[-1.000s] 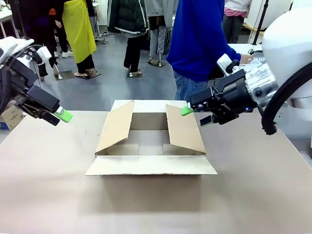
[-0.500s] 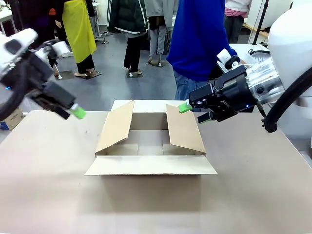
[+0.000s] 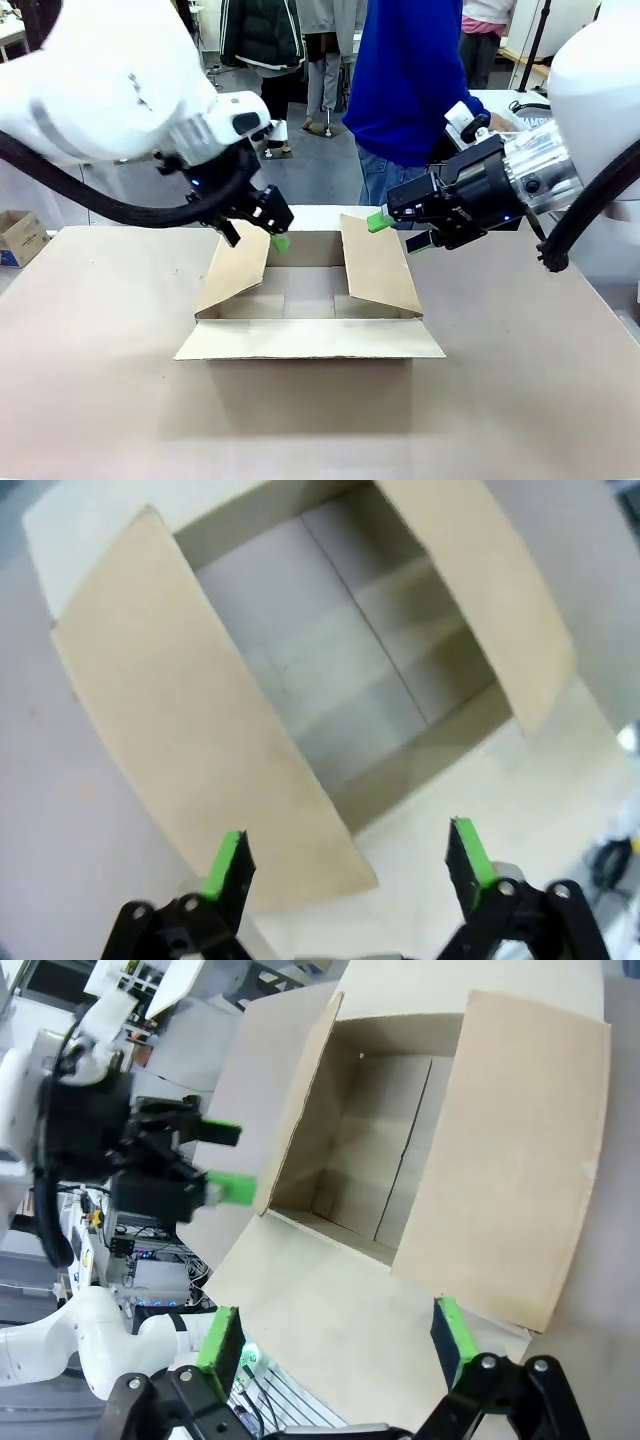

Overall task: Pack the gift set into the box.
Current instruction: Place both hands on the side flaps of the Package Box and spread them outward.

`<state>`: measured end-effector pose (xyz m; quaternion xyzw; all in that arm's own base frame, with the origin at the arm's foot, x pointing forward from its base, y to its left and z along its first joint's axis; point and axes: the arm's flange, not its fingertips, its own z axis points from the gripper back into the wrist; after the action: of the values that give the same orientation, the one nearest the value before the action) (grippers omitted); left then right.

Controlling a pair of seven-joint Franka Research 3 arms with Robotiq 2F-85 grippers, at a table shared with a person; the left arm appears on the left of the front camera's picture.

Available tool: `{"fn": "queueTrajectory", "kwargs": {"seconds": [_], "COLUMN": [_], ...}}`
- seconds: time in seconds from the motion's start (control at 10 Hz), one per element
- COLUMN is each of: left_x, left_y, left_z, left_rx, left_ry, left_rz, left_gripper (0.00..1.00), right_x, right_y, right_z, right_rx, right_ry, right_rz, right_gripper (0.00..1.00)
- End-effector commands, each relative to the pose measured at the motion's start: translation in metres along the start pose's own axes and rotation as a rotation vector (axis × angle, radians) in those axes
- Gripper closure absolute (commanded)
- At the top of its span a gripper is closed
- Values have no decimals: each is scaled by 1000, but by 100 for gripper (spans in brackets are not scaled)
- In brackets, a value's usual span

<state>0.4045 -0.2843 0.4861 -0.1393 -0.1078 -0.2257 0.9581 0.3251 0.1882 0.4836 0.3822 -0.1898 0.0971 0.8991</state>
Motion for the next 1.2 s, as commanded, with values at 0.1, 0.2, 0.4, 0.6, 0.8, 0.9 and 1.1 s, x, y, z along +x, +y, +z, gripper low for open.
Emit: {"fn": "queueTrajectory", "kwargs": {"seconds": [0.1,0.2,0.4,0.6,0.8,0.9,1.1], "left_x": [-11,2,15,35,55,63,74], "left_y": [-3,3,-29,-43,-48,-47,-39], "left_z": [19,-4,-10,-11,-19,-25,-51], "left_rx": [-16,-3,218,299,393,442,468], "left_ry": [3,3,64,130,190,192,187], "left_rz": [-48,5,127,185,229,279,372], "left_gripper": [0,0,0,0,0,0,0], "right_x": [-3,-3,-3,-3,-3,-3,-3], "right_y": [0,0,0,0,0,0,0], "right_z": [-1,-1,-1,-1,-1,-1,-1], "right_rx": [-7,-7,-7,-7,-7,-7,-7], "right_ry": [-6,-6,-6,-6,-6,-6,-6], "right_rz": [-20,-20,-20,-20,-20,-20,-20], "right_gripper": [0,0,0,0,0,0,0]}}
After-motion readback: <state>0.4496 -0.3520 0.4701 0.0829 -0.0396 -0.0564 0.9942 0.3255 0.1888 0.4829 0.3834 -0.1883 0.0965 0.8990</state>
